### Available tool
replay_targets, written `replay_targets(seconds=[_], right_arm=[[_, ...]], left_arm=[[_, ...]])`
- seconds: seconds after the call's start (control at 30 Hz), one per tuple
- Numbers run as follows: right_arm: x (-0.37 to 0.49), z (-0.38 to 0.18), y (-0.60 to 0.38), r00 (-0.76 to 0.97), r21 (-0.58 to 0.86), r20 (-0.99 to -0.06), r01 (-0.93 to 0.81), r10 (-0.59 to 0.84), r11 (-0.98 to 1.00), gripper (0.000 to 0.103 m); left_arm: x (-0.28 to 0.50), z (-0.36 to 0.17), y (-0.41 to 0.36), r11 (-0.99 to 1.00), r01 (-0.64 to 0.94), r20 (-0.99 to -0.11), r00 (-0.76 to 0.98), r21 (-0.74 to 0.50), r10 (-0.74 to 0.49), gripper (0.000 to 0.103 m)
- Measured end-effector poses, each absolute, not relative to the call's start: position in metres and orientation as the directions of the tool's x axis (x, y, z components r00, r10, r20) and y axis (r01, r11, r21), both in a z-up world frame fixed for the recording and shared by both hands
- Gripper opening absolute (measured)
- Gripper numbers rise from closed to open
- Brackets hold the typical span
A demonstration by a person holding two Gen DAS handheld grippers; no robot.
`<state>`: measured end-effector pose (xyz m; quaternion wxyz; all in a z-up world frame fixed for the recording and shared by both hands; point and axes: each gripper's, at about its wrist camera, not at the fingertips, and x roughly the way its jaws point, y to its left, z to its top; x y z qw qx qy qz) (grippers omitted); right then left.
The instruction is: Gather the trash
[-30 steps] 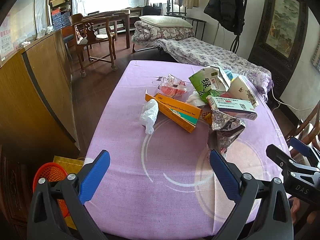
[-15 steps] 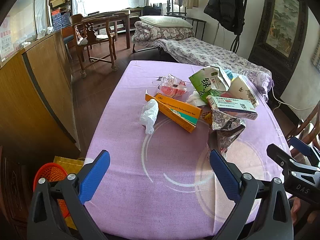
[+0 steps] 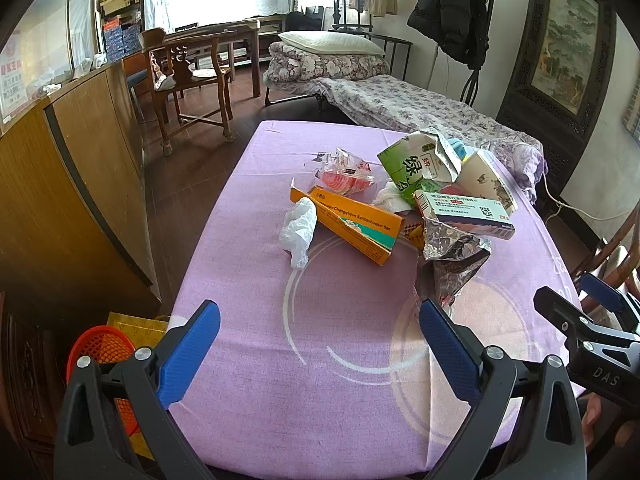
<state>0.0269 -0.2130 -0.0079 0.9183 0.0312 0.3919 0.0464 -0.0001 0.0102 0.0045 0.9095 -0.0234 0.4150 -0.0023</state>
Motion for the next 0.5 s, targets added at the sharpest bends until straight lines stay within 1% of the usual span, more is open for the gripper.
replay_targets(seconds=[0.5], right_arm=[[0.0270, -0.0079, -0.2127, 0.688, 0.093, -0.717, -0.061, 0.110, 0.994, 0.097]], left_arm=[[-0.0003, 0.0053, 0.0101, 0.999, -0.015, -0.755, 0.655, -0.044, -0.023, 0.097]])
